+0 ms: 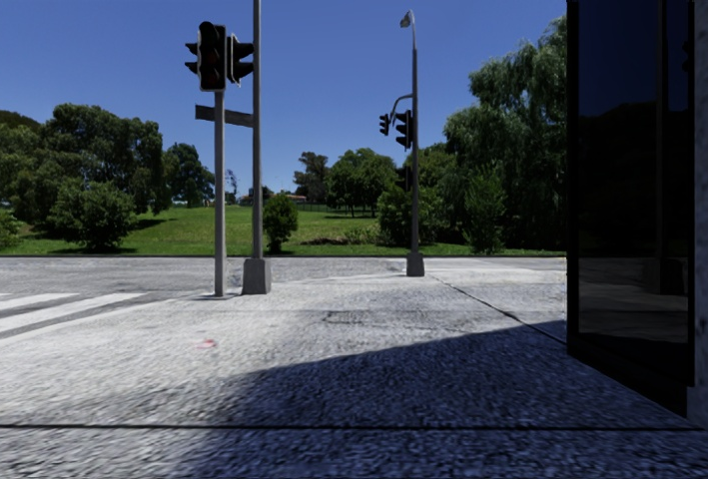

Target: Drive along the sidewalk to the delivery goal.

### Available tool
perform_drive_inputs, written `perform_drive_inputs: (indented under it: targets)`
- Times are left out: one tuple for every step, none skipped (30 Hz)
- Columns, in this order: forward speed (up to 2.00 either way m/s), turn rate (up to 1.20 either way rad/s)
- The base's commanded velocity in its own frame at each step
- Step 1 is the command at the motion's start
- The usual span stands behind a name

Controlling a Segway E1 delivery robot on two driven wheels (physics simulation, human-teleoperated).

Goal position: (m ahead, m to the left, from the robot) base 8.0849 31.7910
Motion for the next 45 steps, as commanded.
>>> perform_drive_inputs:
  targets:
    - [2.00,0.00]
    - [2.00,0.00]
    - [2.00,0.00]
    - [2.00,0.00]
    - [2.00,0.00]
    - [2.00,0.00]
    - [2.00,0.00]
    - [2.00,0.00]
    - [2.00,0.00]
    - [2.00,0.00]
    - [2.00,0.00]
    - [2.00,0.00]
    - [2.00,0.00]
    - [2.00,0.00]
    - [2.00,0.00]
    - [2.00,0.12]
    - [2.00,0.32]
    - [2.00,0.57]
    - [2.00,0.57]
    - [2.00,0.86]
    - [2.00,1.20]
    - [2.00,1.20]
    - [2.00,1.20]
    - [2.00,1.20]
    - [2.00,1.20]
    - [2.00,1.20]
    - [1.96,1.20]
    - [1.95,1.20]
    - [1.94,1.20]
    - [1.94,1.20]
    - [1.94,1.20]
    - [1.94,1.20]
    - [1.94,1.20]
    - [1.94,1.20]
    - [1.94,1.20]
    - [1.94,1.20]
    - [1.94,1.20]
    - [1.94,1.20]
    - [1.94,1.20]
    - [1.94,1.20]
    - [1.94,1.20]
    - [1.93,0.94]
    - [1.93,0.96]
    - [1.93,0.96]
    - [1.93,0.96]
